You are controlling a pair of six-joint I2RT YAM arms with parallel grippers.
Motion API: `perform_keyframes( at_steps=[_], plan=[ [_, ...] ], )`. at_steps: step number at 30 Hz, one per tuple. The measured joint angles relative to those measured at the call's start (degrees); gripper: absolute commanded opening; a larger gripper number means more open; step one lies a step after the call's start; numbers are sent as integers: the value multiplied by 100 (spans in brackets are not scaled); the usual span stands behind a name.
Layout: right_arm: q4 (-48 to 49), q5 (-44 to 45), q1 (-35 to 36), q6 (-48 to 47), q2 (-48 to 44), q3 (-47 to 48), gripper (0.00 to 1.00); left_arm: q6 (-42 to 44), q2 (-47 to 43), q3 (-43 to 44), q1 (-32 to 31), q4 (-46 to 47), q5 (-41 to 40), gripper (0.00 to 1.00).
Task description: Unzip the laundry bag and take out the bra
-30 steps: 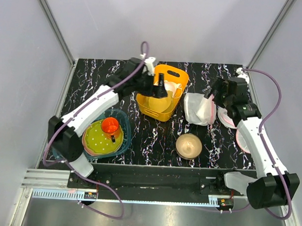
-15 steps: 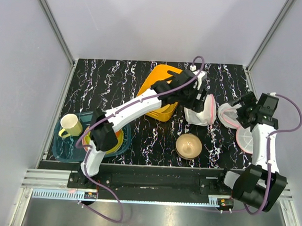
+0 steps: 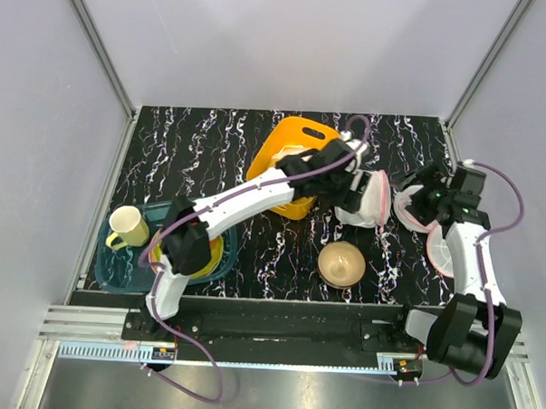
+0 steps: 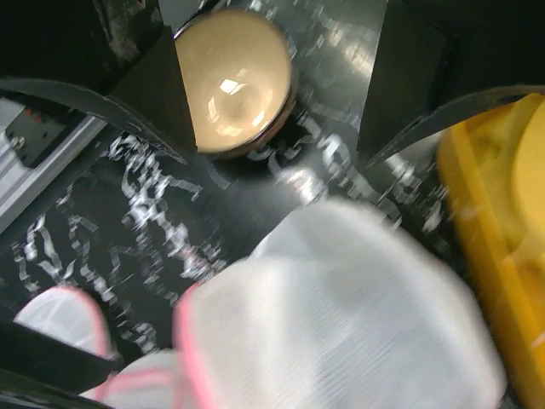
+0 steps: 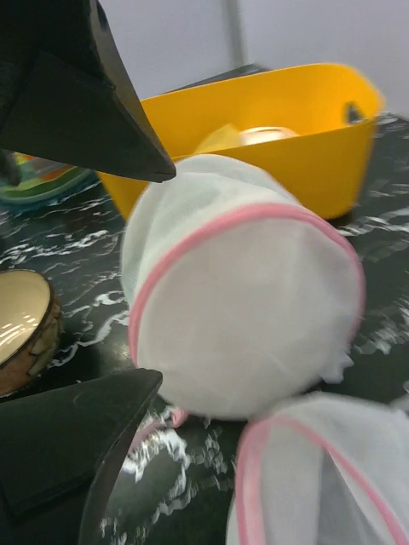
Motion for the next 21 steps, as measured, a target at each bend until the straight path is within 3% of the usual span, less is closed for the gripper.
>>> perform_keyframes(
  at_steps=[2,5,6,7,10,14,21],
  plan=[
    [22,48,474,-157,173,22,96,-7,-492,-743,240,46,90,80],
    [149,166,968,-376,485,76,75,-9,-1257,-1423,772,35,151,80],
    [208,203,1012,-426,619,87,64,-7,-1517,-1554,957,61,153,80],
    [273,247,1019,-466,730,92,44,-7,-1773,-1650,1143,85,140,80],
    [409,431,1056,-560,1113,146,0,7,-2553,-1821,1572,190,33,80],
    [284,925,1279,-750,1110,420,0,52,-3383,-1998,1698,273,-76,81],
    [-866,2258,1541,-1438,177,1165,0,170,-3779,-2496,2205,278,-162,81]
  ],
)
